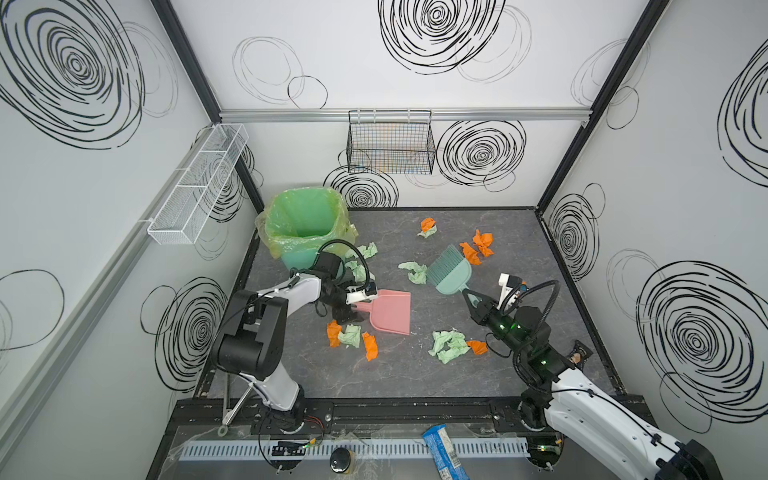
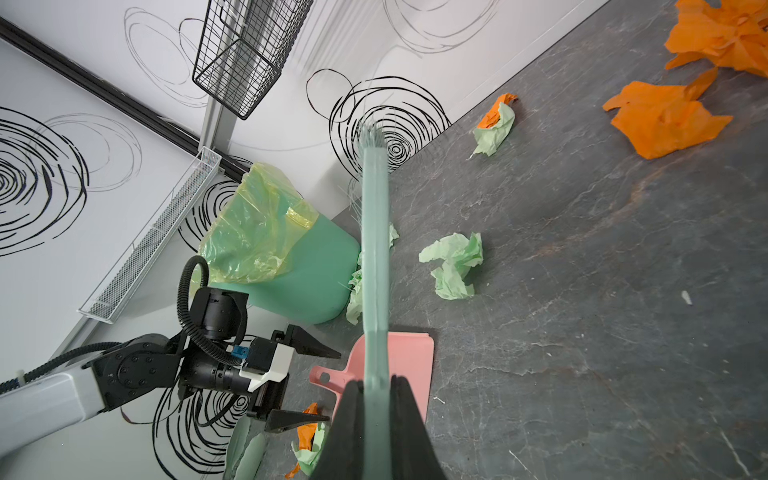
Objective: Sweep away the paper scraps from the table
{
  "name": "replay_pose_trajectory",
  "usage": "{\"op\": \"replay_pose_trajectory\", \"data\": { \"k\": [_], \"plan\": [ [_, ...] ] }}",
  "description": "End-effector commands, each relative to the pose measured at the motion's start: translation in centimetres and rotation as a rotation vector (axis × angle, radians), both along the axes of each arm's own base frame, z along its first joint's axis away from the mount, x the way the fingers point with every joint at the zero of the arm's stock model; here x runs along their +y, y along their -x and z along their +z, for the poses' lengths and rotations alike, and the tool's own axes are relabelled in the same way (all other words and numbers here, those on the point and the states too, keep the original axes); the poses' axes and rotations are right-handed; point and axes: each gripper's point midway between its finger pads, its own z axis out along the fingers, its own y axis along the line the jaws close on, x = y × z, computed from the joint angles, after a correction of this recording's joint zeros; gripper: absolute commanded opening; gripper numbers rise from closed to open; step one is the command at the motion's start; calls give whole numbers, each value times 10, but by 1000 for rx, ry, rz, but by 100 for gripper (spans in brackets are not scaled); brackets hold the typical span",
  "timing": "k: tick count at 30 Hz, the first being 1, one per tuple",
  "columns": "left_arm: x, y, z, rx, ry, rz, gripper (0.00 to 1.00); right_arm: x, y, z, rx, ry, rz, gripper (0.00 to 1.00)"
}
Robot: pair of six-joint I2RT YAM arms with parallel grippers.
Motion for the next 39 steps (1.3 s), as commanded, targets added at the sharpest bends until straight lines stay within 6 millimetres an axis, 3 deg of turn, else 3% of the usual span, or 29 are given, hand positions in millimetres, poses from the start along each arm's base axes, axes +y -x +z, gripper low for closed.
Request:
{"op": "replay_pose_trajectory", "data": {
  "k": [1,12,19,29,34,39],
  "plan": [
    [7,-6,0,18,-21,-29,78,-2,0,15,-51,-24,-7,0],
    [0,-7,1,-25,-23,-38,48,-4,3,11,-52,-35,-11,0],
    [-1,0,8,-13,11,-26,36,-5,4,12,-56,-37,-13,0],
    [5,28,38,42,104,49,14,-4,3,9,-42,-31,-9,0],
    [16,37,52,-2,128,116,0,0,-3,8,-27,-11,-5,0],
    [41,43,61,-35,138,206,0,19,-24,15,50,33,42,0]
  ]
}}
